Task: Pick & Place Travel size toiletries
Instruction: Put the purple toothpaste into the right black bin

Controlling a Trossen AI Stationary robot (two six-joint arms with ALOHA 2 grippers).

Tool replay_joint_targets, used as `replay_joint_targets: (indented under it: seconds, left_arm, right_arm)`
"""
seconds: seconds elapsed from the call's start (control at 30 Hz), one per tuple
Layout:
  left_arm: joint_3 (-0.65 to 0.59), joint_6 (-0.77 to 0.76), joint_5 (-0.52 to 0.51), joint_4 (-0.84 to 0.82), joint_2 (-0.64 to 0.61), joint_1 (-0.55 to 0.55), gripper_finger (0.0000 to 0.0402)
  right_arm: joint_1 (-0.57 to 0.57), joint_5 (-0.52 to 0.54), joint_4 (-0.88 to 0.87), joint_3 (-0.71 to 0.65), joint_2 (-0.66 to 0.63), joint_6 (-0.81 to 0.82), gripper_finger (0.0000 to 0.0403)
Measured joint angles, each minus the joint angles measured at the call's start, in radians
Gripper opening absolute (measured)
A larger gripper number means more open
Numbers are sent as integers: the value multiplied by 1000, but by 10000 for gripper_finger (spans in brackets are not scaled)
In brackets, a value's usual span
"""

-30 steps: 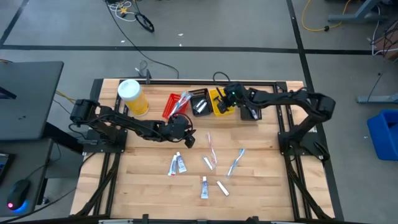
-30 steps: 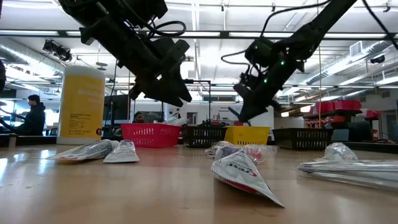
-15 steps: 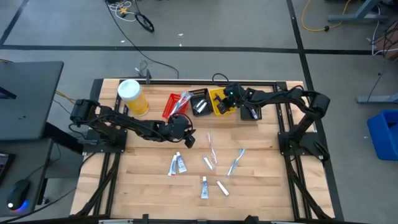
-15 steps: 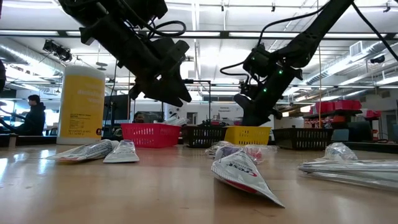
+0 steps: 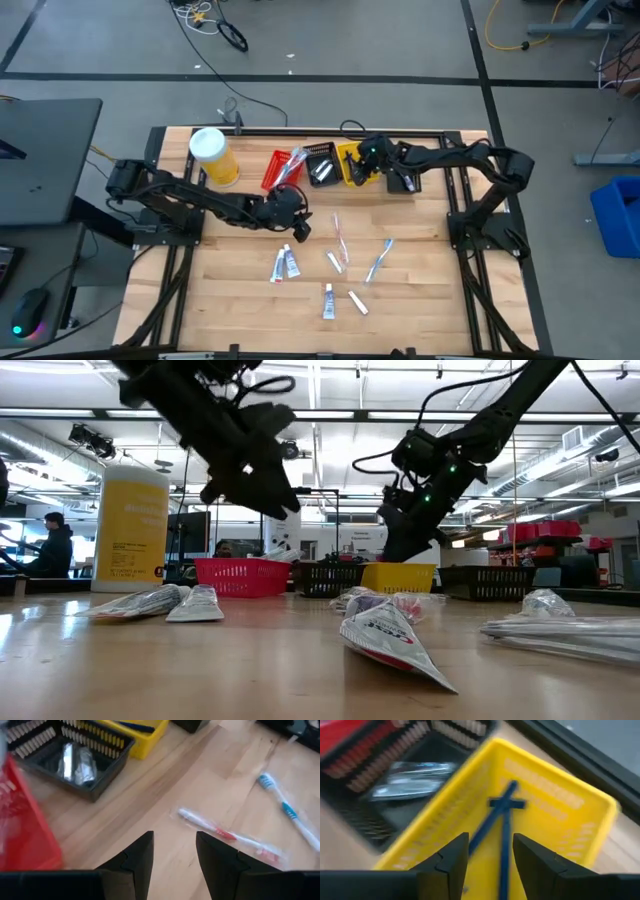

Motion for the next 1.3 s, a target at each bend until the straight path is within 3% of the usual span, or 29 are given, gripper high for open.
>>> replay_joint_targets:
  seconds: [0.23,0.67,0.97,1.3]
  left_arm:
    - [131,-141,8,-411,-52,-36,157]
    - [150,-602,103,-661,-44,-227,157]
    - [151,-768,128,-649,21,-341,158]
    - [157,-840,184,-567,169,-403,157]
  right_arm:
    - [50,-126,-24,1,-90,-80,163]
    - [204,-117,-134,0,-131,-102,225]
    - [298,-115,-112,0,-131,-86,250]
    - [354,-115,-65,0,-131,-46,228]
